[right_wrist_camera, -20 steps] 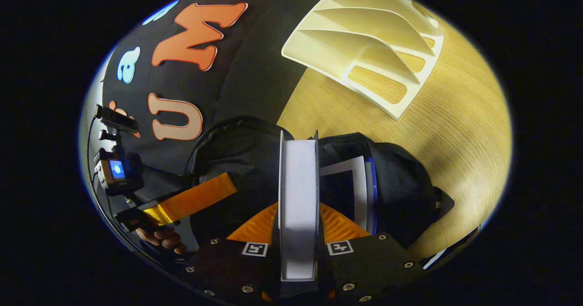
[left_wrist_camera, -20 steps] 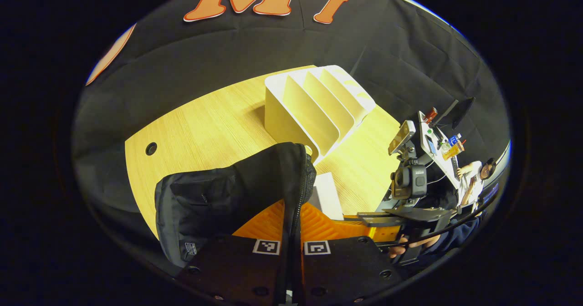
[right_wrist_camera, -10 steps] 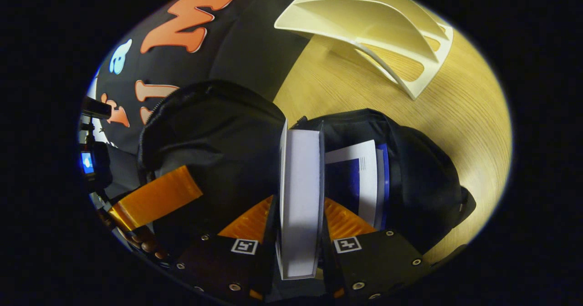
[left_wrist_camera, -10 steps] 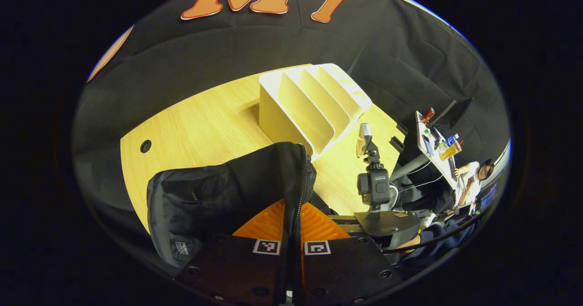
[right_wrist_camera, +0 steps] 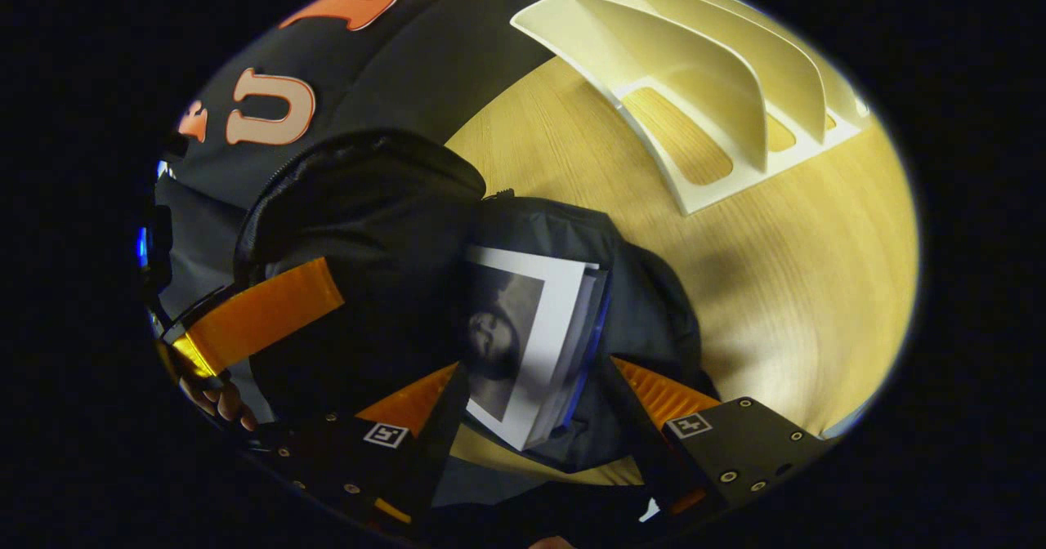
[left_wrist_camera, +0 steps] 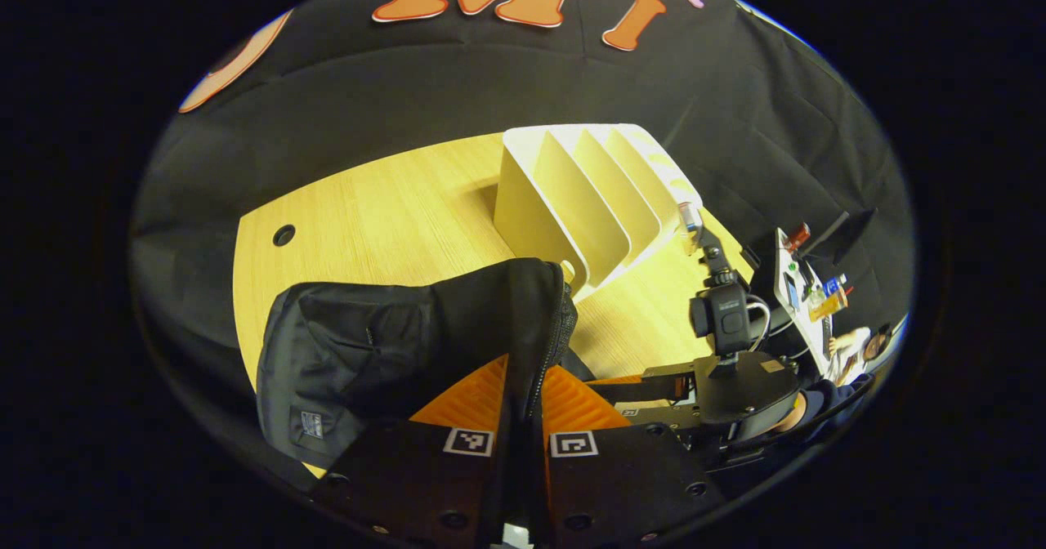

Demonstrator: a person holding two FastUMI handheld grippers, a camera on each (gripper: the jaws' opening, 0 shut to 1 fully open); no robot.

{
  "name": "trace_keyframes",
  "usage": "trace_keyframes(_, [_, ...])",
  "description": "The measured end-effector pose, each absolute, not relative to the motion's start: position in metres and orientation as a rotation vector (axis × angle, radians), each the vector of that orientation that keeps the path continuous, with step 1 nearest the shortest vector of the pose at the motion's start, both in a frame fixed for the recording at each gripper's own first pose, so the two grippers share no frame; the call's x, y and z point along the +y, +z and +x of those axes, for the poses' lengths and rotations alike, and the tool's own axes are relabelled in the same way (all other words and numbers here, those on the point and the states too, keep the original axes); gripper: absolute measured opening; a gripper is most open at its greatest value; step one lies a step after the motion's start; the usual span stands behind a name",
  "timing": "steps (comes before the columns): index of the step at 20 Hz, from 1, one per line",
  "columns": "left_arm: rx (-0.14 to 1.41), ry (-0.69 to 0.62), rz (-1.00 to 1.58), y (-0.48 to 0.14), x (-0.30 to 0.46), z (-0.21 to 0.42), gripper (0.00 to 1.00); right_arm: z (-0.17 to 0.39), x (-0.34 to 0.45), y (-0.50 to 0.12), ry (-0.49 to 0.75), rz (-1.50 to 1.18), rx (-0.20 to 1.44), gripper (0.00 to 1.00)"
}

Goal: Open the schoolbag, grab two books from the bookshelf and put them into the schoolbag.

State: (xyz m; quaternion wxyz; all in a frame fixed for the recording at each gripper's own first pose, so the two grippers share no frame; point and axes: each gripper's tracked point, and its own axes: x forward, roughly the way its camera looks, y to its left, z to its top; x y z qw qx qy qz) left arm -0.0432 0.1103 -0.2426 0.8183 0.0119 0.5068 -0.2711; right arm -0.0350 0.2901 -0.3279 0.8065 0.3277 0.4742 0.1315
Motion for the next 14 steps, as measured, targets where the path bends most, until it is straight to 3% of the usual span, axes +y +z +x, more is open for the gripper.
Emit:
trace_keyframes(4, [1.081,-0.503,0.003,-0.243,0.095,-0.055,0.2,-0.037,0.242,-0.318,0.292,0.585,0.98,0.98])
trace_keyframes(5, [1.078,-0.493,-0.009,-0.244,0.088,-0.058,0.27,-0.037,0.228,-0.315,0.29,0.562,0.966,0.98])
trace_keyframes(6, [1.082,-0.481,-0.004,-0.244,0.083,-0.062,0.42,-0.036,0.215,-0.313,0.284,0.539,0.95,0.98])
trace_keyframes(10, [1.056,-0.434,-0.004,-0.243,0.062,-0.071,0.57,-0.032,0.157,-0.295,0.246,0.471,0.877,0.98])
trace_keyframes(11, [1.039,-0.425,-0.007,-0.238,0.053,-0.071,0.64,-0.031,0.142,-0.292,0.239,0.444,0.858,0.98])
trace_keyframes(12, [1.023,-0.413,-0.009,-0.239,0.046,-0.072,0.82,-0.03,0.126,-0.286,0.226,0.417,0.837,0.98])
trace_keyframes(14, [0.979,-0.387,-0.013,-0.228,0.03,-0.071,0.93,-0.026,0.097,-0.269,0.205,0.369,0.779,0.98])
